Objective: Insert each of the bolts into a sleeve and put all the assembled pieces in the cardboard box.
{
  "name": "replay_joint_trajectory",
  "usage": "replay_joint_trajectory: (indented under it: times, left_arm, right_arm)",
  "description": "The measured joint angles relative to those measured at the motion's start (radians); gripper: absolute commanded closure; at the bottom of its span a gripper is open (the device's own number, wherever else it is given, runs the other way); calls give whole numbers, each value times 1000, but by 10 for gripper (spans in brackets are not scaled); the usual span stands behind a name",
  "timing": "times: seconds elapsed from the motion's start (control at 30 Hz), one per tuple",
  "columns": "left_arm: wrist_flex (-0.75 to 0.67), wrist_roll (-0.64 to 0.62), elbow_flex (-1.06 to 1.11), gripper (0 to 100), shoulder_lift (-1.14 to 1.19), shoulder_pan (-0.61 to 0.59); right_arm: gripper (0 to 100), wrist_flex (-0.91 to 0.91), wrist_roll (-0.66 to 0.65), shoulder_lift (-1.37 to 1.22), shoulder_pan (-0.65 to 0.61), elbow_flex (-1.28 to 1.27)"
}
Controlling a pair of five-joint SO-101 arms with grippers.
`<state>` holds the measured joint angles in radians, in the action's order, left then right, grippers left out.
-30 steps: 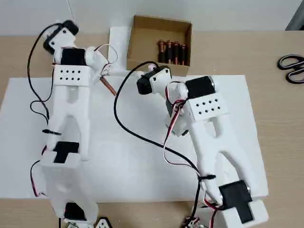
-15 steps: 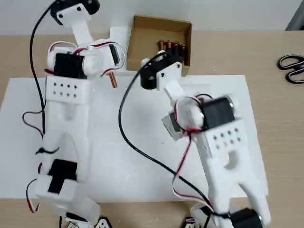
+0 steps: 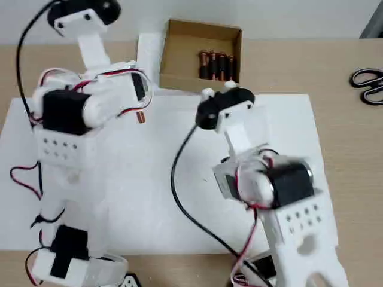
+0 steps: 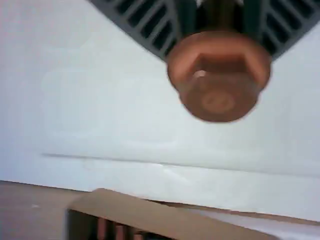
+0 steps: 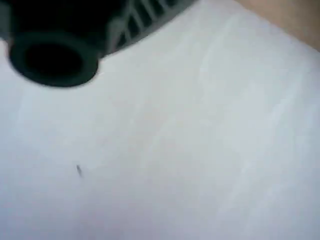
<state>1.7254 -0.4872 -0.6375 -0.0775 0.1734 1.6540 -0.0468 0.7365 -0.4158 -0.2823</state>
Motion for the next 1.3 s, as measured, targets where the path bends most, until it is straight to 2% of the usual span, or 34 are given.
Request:
replay_joint_trajectory:
  times: [0.17,0.37,0.7,0.9,1.13,1.3]
  left_arm:
    - [0,-25,21,994,-64,72]
    - [-20,-72,144,994,-101,118]
    - [-278,-83,503,994,-210,170]
    - [-477,-117,763,994,-370,272]
    - [-755,-118,1049,994,-597,316]
    - [-804,-120,1142,994,-697,315]
  right_arm:
    - [995,-146,38,216,0,-178]
    - [995,-394,138,566,0,-528]
    - [995,-548,147,1042,0,-950]
    - [995,-626,203,1057,-11,-982]
    - [995,-637,215,1057,-144,-990]
    - [995,-637,215,1056,-158,-1010]
